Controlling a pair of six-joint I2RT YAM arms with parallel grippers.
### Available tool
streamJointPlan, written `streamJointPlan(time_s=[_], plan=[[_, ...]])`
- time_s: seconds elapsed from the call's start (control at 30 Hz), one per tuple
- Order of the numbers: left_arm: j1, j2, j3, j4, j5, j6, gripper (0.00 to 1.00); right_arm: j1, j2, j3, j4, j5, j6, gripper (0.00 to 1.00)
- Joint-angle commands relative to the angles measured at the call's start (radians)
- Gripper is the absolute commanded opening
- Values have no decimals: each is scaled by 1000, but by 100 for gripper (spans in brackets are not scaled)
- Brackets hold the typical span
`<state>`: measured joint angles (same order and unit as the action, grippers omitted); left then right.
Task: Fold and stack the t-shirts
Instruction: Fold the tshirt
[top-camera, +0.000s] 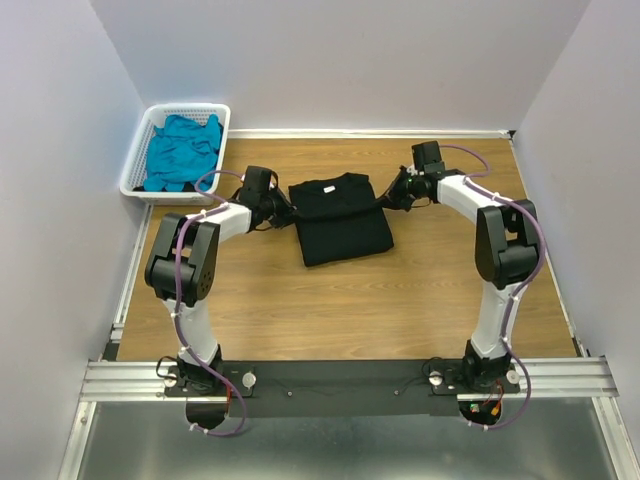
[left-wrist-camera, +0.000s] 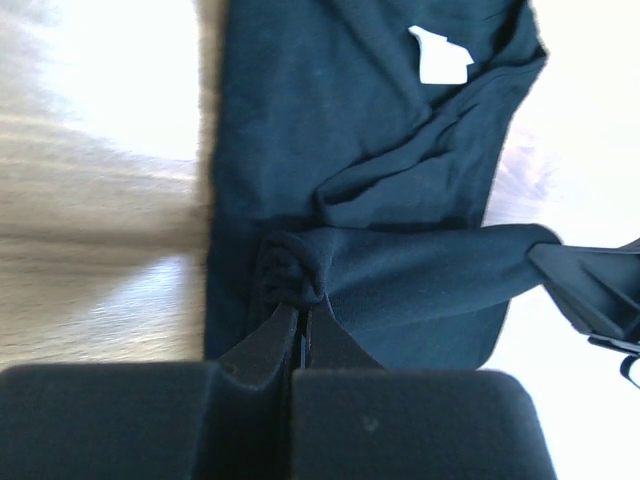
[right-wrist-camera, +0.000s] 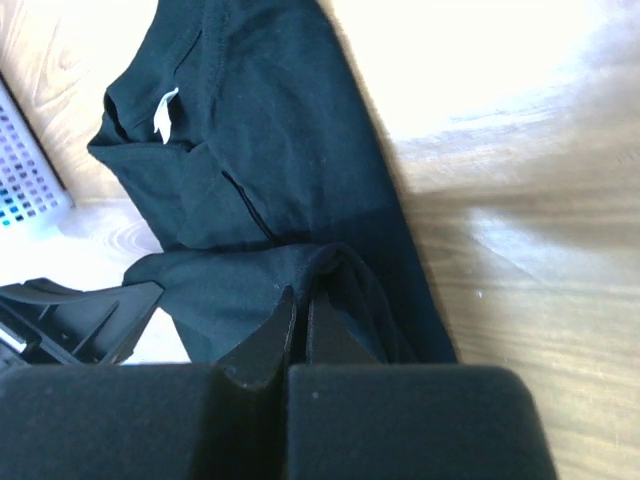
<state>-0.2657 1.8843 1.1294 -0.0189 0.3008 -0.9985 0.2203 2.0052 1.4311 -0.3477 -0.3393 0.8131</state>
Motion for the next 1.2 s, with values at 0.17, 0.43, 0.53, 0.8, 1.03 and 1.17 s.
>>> streamJointPlan(time_s=[0.17,0.43,0.53,0.8,1.03,1.17], plan=[[57,1,-92,45,-115,23,0,-55,66,-3,110,-3,-123,1],[57,18,-161,22,-68,34,0,-55,106,-116,111,-43,-100,1],[51,-19,-206,-15,-72,55,0,-53,49,-228,110,-41,-86,1],[-29,-215,-400,-131,-69,161,0,7,-331,-583,95,-38,-29,1],[-44,-470,-497,-162,-100,158,0,22,-528,-667,64,-33,-3,1],[-44,-556,-461,-173,-147,158,0,21,-498,-572,53,-58,-34,1]])
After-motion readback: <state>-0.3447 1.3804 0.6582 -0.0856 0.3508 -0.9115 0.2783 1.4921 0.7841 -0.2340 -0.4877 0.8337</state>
